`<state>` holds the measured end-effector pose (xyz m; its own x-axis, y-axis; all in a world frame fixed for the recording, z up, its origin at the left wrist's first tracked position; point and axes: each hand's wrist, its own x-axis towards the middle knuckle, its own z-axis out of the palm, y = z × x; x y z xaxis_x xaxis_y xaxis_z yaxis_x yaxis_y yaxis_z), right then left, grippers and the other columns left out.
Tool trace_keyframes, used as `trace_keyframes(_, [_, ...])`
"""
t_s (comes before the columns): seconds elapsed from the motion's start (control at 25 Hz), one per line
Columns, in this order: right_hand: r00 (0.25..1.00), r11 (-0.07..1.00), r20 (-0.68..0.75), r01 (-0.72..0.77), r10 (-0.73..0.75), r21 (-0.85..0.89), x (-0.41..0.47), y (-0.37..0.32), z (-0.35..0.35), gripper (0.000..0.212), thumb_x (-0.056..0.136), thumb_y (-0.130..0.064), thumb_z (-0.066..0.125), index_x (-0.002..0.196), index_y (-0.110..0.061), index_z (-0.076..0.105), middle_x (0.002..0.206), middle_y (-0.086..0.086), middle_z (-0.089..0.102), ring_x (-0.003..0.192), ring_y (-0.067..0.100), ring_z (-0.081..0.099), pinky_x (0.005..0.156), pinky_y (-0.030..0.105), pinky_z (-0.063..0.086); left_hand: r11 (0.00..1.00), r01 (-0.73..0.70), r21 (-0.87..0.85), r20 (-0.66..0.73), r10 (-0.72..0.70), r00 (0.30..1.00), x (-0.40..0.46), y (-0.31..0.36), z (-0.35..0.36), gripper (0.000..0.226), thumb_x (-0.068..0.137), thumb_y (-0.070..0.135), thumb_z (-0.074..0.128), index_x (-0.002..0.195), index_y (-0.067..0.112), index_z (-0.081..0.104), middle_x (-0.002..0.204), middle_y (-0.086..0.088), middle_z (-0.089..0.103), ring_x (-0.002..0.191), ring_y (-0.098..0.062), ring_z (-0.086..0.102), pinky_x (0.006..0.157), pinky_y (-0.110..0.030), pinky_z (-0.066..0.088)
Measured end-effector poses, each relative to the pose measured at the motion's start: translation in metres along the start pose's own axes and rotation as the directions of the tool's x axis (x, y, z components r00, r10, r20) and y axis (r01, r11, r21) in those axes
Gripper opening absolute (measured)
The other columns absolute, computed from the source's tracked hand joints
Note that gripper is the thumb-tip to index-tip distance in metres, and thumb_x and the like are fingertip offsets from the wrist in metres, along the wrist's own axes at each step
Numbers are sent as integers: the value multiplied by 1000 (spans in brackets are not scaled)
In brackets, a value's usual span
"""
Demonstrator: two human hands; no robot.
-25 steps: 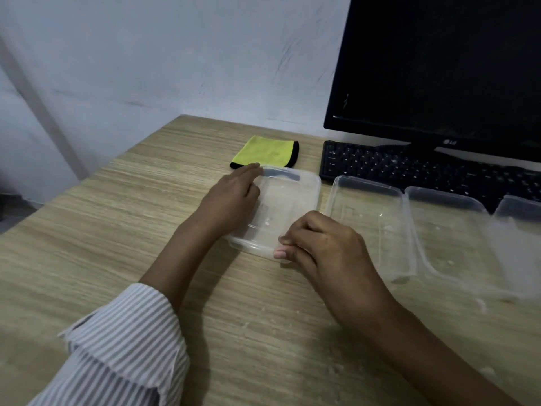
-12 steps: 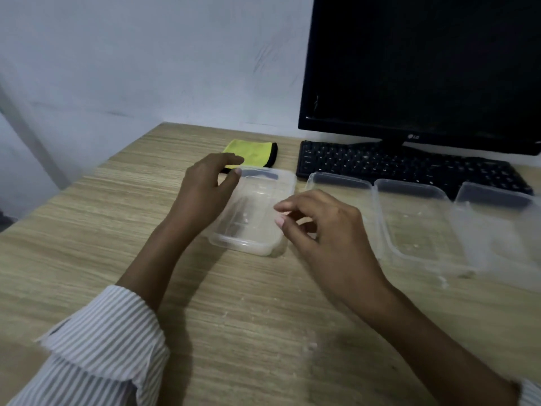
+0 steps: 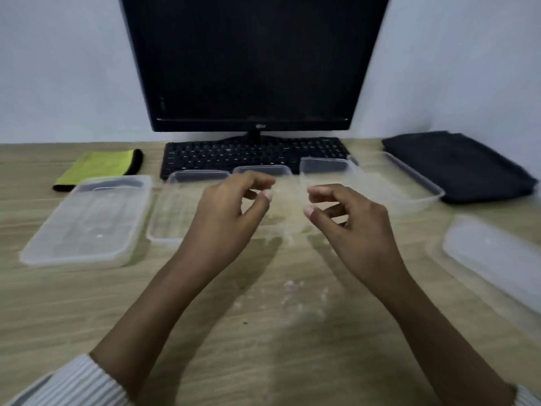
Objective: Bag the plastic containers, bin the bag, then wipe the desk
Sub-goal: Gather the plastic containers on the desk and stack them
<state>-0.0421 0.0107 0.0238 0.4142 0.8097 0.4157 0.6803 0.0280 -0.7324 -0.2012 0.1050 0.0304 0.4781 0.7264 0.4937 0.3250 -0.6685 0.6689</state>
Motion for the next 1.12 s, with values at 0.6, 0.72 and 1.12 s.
trace_keyframes(0.6, [953,829,-206,-297,224,-474,-60,127,-185,40,82,-45,68,116,-23,65,126,-5,60,118,12,53,93,22,36,991,-104,-85,375,128,918,-4,116,218,32,94,33,50,126,30,53,131,11,49,121,-9,43,96,-26,38])
trace_keyframes(0.72, [937,786,-139,-346,322,-513,-69,141,-198,54,80,-54,65,126,-26,60,142,-6,49,131,12,43,101,25,32,993,-108,-37,371,114,921,-1,121,239,35,95,35,49,130,29,50,135,13,43,124,-7,36,92,-20,30])
trace_keyframes(1.12, [987,738,-139,-150,77,-658,-79,154,-201,27,91,-36,59,107,-18,73,109,0,73,102,20,64,83,31,46,995,-96,-24,376,98,921,-1,114,254,47,92,38,52,137,27,43,132,4,53,117,-15,47,97,-37,42])
